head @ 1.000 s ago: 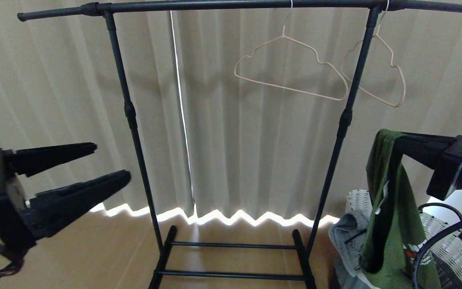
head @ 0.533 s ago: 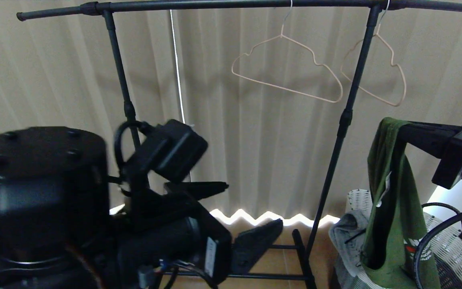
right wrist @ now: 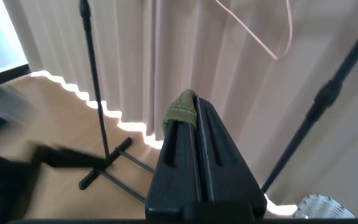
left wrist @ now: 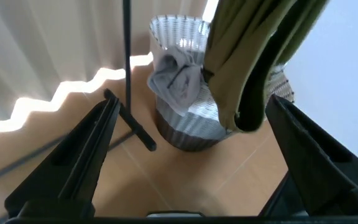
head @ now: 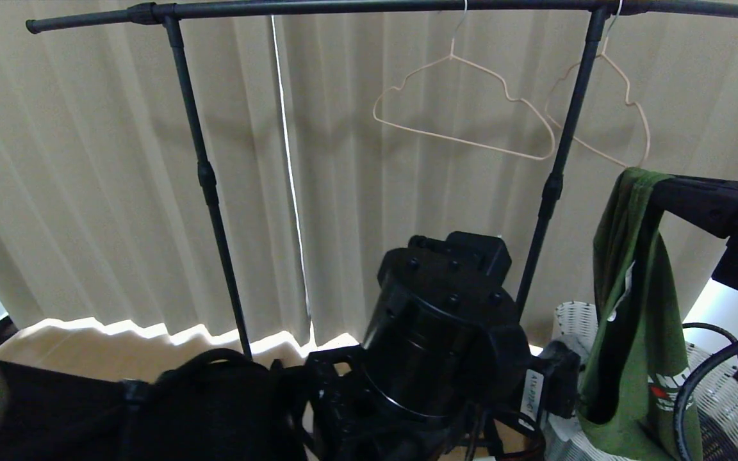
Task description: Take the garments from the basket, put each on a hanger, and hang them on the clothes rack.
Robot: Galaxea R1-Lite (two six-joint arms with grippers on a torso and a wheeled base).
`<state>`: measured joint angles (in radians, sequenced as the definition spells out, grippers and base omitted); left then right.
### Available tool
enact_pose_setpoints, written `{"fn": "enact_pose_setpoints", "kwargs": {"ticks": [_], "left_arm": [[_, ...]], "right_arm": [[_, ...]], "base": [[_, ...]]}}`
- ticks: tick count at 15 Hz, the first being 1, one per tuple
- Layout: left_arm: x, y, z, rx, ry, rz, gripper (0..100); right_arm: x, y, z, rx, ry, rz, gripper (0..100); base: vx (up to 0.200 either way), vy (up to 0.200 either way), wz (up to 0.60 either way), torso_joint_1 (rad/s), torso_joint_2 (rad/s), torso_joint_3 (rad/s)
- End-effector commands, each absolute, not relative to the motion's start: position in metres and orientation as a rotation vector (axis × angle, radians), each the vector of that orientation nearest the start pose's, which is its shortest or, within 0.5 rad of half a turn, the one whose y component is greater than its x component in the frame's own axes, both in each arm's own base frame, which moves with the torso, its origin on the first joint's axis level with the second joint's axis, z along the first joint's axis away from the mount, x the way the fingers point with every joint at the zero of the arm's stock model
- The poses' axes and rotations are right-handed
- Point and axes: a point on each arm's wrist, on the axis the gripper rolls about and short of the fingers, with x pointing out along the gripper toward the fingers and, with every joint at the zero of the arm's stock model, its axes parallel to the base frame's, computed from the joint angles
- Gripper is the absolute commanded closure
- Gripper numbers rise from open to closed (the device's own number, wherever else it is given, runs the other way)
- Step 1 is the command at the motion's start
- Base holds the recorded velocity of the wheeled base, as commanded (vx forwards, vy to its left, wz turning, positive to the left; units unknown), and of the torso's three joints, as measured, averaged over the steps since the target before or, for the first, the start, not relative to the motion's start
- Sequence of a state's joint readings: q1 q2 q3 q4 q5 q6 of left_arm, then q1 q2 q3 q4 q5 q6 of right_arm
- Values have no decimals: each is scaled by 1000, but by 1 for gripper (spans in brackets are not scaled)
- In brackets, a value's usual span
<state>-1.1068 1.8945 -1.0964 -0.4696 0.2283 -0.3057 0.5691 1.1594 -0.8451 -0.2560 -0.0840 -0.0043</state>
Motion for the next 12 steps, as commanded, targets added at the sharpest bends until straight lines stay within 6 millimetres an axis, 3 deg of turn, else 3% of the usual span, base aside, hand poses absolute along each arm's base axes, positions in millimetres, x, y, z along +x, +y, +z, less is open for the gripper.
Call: {"fn": "enact_pose_setpoints", "kwargs": {"ticks": [1, 8, 12], "left_arm": [[179, -351, 150, -63, 439, -809, 0], [181, -364, 143, -57, 437, -829, 0], [196, -380, 132, -65, 432, -813, 0]], "right_arm": [[144, 92, 289, -21, 47, 495, 100], [139, 92, 290, -17, 37, 557, 100], [131, 88, 295, -6, 8, 604, 100]], "base": [[0, 0, 0, 0, 0, 0], [0, 0, 0, 0, 0, 0], [0, 0, 0, 0, 0, 0]]}}
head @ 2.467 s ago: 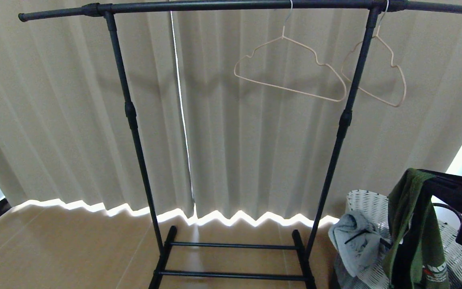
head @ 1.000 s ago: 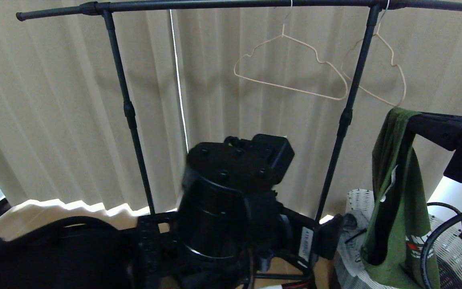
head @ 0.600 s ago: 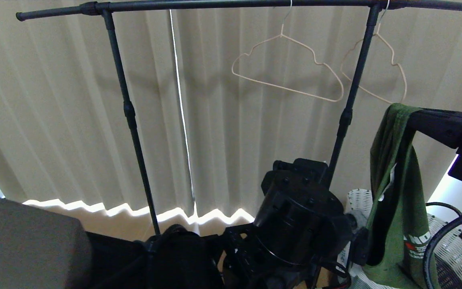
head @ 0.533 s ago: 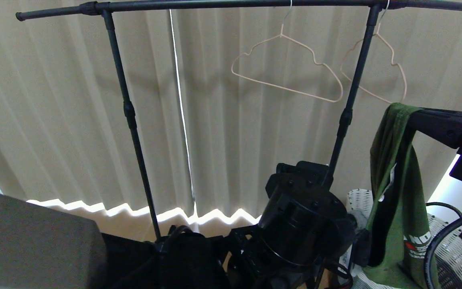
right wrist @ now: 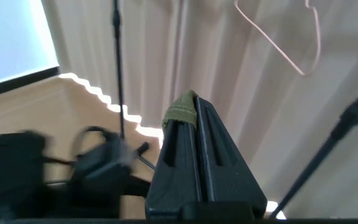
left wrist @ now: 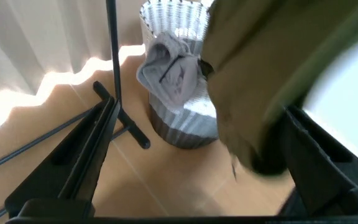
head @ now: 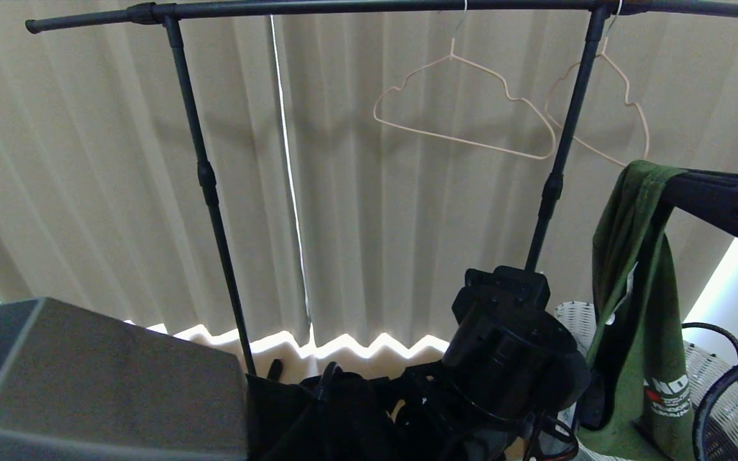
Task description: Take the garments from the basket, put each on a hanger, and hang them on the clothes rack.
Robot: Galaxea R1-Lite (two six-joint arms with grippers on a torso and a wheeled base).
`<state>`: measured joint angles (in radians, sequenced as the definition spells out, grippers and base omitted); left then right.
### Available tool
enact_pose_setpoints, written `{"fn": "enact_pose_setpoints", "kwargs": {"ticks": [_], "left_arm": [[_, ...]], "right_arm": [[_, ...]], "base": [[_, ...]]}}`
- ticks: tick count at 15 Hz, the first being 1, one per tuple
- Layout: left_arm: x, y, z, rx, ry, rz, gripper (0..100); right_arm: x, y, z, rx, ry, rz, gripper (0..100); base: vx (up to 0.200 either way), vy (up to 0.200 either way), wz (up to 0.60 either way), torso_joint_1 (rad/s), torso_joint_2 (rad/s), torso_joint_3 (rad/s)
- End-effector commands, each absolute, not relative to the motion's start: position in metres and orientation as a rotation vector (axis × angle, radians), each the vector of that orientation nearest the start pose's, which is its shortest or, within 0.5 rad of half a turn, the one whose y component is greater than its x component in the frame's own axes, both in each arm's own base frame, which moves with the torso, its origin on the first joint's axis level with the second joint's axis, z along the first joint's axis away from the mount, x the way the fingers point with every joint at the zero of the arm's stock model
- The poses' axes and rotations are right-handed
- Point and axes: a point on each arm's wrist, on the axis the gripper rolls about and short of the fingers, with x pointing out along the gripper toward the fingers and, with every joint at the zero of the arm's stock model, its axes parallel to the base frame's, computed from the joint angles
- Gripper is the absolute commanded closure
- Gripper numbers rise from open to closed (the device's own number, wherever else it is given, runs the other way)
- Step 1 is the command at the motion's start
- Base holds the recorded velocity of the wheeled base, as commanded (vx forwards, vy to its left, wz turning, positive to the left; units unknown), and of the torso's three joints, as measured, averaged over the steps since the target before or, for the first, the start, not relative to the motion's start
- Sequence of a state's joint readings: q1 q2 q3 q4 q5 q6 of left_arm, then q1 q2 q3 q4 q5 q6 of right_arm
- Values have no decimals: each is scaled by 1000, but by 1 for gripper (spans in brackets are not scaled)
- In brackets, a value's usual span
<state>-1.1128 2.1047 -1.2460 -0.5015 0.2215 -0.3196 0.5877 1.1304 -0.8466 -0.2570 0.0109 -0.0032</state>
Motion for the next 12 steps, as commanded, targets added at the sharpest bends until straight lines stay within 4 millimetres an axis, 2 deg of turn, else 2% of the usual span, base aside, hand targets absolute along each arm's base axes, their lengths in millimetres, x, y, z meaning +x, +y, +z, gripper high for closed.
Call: {"fn": "enact_pose_setpoints", "kwargs": {"ticks": [1, 7, 8, 11, 12], "left_arm": [[198, -383, 129, -63, 432, -813, 0], [195, -380, 117, -11, 458, -808, 0], [195, -378, 116, -4, 461, -804, 100], [191, -371, 120, 4, 461, -807, 100], [184, -360, 125, 17, 451, -783, 100]], "right_arm": [[127, 87, 296, -3, -1, 618, 100], [121, 82, 298, 0, -18, 620, 100], [121, 82, 298, 1, -16, 620, 100], [122, 83, 296, 0, -10, 617, 100], [122, 83, 296, -1, -8, 612, 100]], "base": [[0, 0, 0, 0, 0, 0], [0, 0, 0, 0, 0, 0], [0, 0, 0, 0, 0, 0], [0, 0, 0, 0, 0, 0], [0, 0, 0, 0, 0, 0]]}}
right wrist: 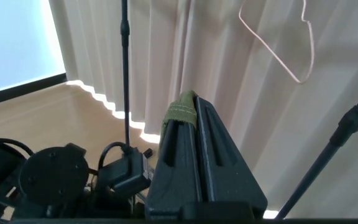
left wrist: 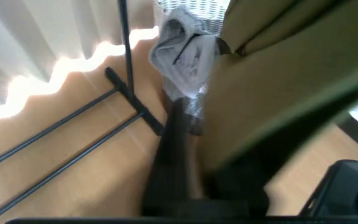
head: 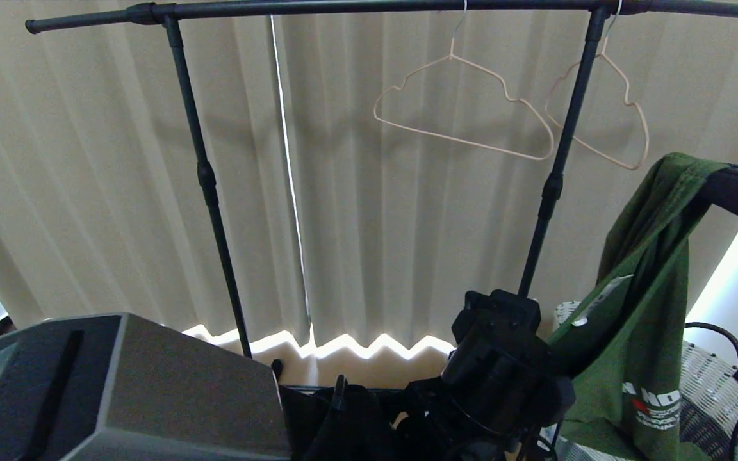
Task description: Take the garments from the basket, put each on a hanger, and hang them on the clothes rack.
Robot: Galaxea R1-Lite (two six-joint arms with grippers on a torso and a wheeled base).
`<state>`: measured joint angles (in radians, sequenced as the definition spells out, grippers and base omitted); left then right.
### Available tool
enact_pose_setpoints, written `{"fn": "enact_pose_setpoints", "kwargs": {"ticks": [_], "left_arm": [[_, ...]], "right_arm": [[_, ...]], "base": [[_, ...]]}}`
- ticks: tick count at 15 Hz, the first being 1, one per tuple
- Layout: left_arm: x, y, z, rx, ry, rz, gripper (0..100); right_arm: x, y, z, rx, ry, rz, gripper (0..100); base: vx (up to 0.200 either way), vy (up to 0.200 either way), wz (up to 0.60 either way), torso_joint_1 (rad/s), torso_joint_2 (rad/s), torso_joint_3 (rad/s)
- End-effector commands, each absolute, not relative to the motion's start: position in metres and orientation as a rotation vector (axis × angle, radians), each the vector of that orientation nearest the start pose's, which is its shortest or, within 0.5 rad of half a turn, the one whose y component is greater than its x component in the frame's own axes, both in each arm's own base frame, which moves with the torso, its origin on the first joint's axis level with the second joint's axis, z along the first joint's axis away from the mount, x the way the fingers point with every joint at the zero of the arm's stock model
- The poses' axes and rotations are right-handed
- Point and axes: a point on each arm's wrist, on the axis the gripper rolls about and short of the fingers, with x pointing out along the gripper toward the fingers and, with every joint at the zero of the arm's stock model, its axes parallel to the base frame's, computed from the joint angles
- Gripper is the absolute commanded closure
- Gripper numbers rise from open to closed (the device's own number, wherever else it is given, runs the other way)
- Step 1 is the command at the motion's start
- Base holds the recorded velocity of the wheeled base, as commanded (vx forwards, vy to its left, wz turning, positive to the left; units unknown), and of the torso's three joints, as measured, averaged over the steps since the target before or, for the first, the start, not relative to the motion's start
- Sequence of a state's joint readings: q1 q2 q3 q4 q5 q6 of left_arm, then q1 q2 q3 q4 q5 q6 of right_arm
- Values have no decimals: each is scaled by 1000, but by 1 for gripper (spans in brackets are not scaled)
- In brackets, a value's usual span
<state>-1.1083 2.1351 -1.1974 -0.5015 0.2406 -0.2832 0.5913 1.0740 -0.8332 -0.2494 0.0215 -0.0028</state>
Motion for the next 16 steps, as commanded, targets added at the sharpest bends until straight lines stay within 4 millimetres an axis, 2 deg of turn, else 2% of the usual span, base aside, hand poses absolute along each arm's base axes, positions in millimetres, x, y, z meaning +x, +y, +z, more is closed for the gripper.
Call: {"fn": "enact_pose_setpoints", "kwargs": {"ticks": [1, 3, 4, 5, 7, 9, 11, 13, 15, 16], "left_arm": [[175, -352, 130, 17, 435, -766, 100], [157, -321, 138, 49, 422, -747, 100], [148, -300, 148, 63, 410, -750, 100], [144, -289, 155, 66, 398, -751, 100], [145, -246, 185, 59, 331, -703, 100], [145, -219, 205, 55, 305, -662, 100], [155, -187, 237, 49, 192, -581, 100], [167, -169, 260, 89, 93, -505, 100], [172, -167, 284, 75, 15, -485, 100], [173, -166, 306, 63, -52, -472, 100]], "right_arm": [[123, 83, 295, -2, -4, 607, 100], [124, 83, 292, -5, 7, 607, 100], [125, 84, 292, -6, 10, 611, 100], [127, 85, 291, -7, 13, 614, 100], [130, 88, 291, -7, 17, 612, 100], [133, 89, 292, -4, 15, 612, 100], [137, 92, 296, 16, -38, 614, 100], [140, 94, 299, 45, -64, 616, 100], [144, 97, 295, 49, -45, 614, 100], [147, 99, 292, 45, -32, 614, 100]], "base": [[0, 0, 0, 0, 0, 0], [0, 0, 0, 0, 0, 0], [0, 0, 0, 0, 0, 0], [0, 0, 0, 0, 0, 0], [0, 0, 0, 0, 0, 0], [0, 0, 0, 0, 0, 0], [0, 0, 0, 0, 0, 0], [0, 0, 0, 0, 0, 0], [0, 0, 0, 0, 0, 0], [0, 0, 0, 0, 0, 0]]}}
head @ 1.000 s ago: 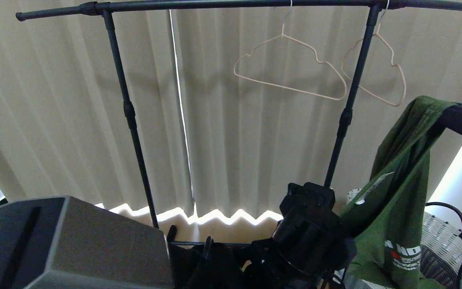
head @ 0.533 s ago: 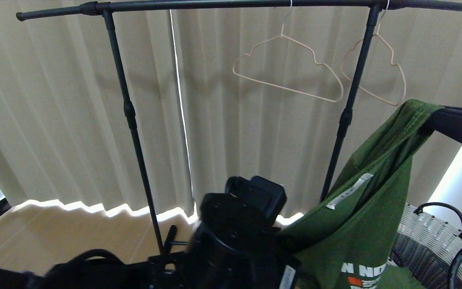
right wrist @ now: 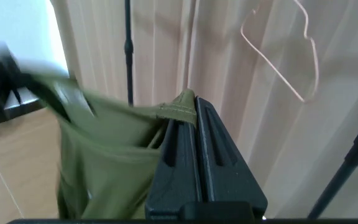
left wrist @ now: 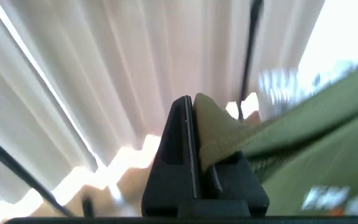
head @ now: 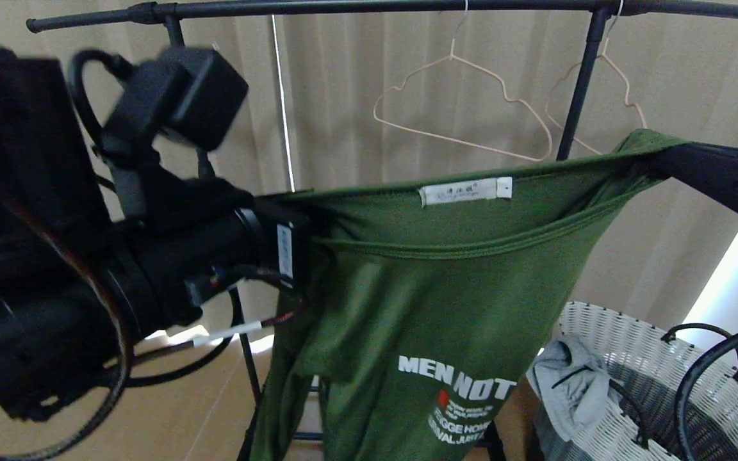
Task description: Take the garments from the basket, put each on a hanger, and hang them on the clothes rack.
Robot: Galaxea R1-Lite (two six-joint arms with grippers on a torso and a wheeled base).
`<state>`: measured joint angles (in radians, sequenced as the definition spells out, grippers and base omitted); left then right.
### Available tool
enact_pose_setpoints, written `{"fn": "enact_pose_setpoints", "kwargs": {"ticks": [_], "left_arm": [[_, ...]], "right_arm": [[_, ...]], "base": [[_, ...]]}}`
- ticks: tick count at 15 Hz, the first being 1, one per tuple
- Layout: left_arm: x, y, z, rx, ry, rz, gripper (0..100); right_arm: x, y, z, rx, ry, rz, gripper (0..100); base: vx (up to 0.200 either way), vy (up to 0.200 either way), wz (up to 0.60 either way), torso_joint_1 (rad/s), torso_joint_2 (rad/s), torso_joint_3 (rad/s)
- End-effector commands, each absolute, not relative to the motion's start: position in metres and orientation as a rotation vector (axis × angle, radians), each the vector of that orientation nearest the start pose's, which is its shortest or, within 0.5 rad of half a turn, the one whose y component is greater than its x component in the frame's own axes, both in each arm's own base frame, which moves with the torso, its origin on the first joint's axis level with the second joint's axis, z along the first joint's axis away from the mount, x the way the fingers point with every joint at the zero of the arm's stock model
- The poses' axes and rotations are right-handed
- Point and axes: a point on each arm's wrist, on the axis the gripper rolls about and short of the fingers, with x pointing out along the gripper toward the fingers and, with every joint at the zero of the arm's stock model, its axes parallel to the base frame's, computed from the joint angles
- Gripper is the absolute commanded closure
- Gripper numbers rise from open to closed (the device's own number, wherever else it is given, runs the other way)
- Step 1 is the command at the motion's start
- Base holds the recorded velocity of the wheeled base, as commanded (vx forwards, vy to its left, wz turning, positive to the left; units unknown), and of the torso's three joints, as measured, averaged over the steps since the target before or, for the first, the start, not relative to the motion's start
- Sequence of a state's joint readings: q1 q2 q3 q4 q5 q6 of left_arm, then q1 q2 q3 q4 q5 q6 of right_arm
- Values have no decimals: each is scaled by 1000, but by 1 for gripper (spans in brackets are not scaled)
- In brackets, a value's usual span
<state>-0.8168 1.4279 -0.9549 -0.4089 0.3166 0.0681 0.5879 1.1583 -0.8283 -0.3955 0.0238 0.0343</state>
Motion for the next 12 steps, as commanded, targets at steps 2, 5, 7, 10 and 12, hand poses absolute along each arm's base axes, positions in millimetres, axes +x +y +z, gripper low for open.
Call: {"fn": "enact_pose_setpoints", "kwargs": {"ticks": [2, 5, 7, 10, 12], "left_arm": [[178, -158, 332, 132, -119, -428, 100], [183, -162, 336, 166, -108, -419, 100], [183, -162, 335, 170, -99, -417, 100], [185, -159, 330, 181, -81, -404, 100], [187, -160, 327, 187, -71, -403, 100]], "right_arm": [[149, 100, 299, 49, -52, 613, 100], [159, 103, 319, 63, -104, 596, 100], [161, 104, 318, 60, -97, 592, 100], [166, 107, 314, 55, -81, 592, 100], [168, 105, 311, 45, -61, 577, 100]], "base": [[0, 0, 0, 0, 0, 0], [0, 0, 0, 0, 0, 0], [0, 0, 0, 0, 0, 0], [0, 0, 0, 0, 0, 0], [0, 0, 0, 0, 0, 0]]}}
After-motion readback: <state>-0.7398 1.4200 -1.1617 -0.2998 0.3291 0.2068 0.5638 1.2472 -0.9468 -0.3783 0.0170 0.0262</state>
